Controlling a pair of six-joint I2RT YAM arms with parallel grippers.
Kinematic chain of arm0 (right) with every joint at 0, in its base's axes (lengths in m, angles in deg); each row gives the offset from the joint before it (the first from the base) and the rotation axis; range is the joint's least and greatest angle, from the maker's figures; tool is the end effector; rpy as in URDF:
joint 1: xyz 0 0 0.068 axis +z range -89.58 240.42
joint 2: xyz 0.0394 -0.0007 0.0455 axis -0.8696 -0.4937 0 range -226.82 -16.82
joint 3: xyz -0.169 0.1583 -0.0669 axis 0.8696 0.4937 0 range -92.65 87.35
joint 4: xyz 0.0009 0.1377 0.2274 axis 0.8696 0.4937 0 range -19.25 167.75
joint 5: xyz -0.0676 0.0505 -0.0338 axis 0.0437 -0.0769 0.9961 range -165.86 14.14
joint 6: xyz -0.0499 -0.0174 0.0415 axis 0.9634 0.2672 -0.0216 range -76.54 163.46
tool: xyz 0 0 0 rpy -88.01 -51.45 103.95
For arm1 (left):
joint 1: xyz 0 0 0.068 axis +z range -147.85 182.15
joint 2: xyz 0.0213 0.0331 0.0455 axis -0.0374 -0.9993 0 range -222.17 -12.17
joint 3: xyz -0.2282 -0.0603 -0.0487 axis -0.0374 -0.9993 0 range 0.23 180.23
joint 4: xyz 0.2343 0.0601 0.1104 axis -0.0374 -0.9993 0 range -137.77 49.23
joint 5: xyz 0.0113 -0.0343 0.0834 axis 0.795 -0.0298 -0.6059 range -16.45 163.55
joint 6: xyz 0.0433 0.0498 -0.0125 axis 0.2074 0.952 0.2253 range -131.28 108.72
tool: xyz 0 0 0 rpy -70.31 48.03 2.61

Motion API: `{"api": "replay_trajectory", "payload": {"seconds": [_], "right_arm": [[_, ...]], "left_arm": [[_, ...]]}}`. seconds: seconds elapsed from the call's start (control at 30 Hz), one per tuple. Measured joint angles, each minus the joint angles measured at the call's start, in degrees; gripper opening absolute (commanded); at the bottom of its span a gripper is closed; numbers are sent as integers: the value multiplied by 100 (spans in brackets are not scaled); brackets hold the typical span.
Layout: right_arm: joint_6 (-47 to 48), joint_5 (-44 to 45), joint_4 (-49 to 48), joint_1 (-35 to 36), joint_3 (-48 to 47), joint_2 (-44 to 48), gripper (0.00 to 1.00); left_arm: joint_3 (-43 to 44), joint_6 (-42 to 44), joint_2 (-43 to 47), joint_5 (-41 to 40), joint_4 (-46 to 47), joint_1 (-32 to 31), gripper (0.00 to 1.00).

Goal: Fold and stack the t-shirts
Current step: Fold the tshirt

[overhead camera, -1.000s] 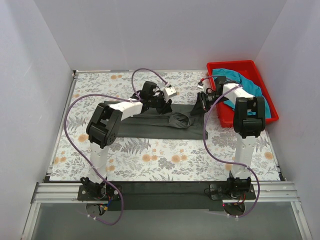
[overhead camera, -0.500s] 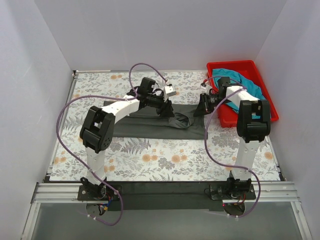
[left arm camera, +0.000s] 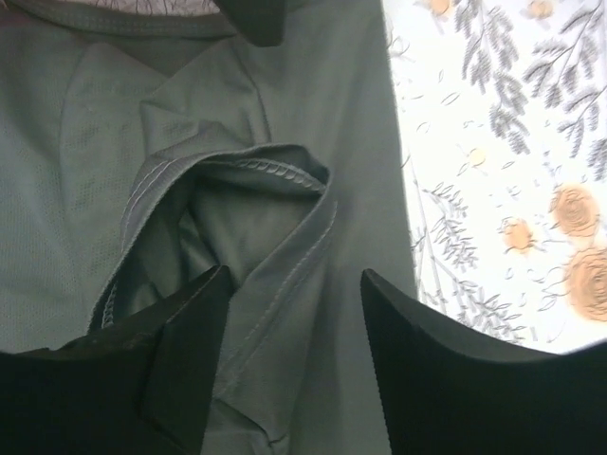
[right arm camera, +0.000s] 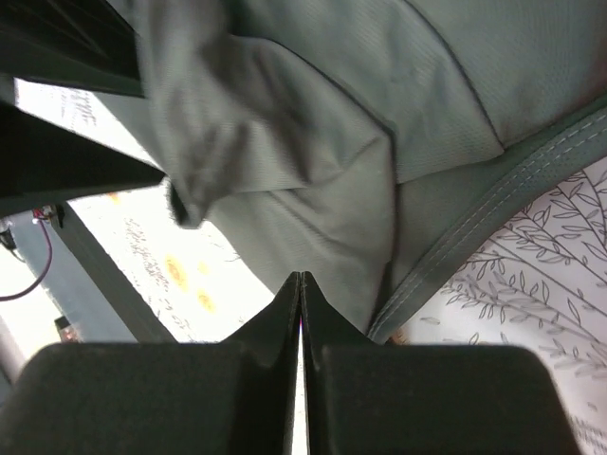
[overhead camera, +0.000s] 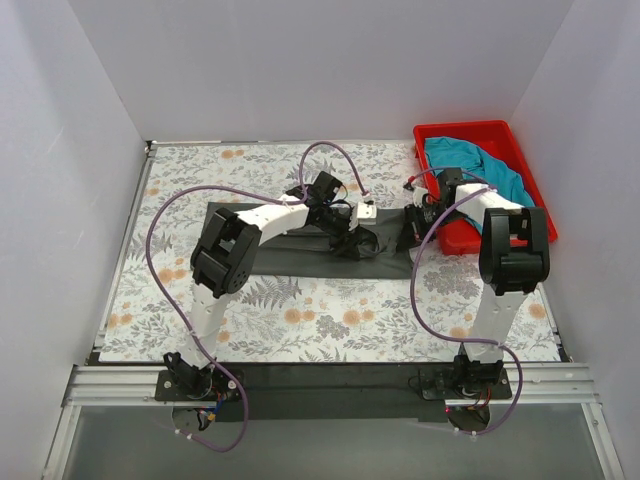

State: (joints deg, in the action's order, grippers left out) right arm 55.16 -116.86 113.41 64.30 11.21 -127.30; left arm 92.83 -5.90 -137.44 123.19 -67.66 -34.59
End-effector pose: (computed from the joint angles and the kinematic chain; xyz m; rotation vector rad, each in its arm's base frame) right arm 0.3634 0.0600 0.1271 -0.4809 2.6641 0.9876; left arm 0.3371 -0.3025 0.1241 1.2201 2.2726 -1.3278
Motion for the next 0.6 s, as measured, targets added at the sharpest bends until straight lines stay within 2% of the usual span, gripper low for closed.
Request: {"api": "replay_trajectory", "payload": {"seconds": [0.17, 0.43, 0.5, 0.6], "right_arm": [[68, 205, -17, 63, 61, -284, 1], [181, 719, -79, 103, 280, -354, 1], [179, 734, -79, 103, 282, -354, 1], [179, 741, -79, 103, 282, -354, 1]], "left_arm": [[269, 317, -240, -179, -299, 11, 34], [282, 247, -267, -284, -175, 140, 7], [282, 173, -267, -317, -68, 212, 1], [282, 46, -267, -380, 85, 341, 0]]}}
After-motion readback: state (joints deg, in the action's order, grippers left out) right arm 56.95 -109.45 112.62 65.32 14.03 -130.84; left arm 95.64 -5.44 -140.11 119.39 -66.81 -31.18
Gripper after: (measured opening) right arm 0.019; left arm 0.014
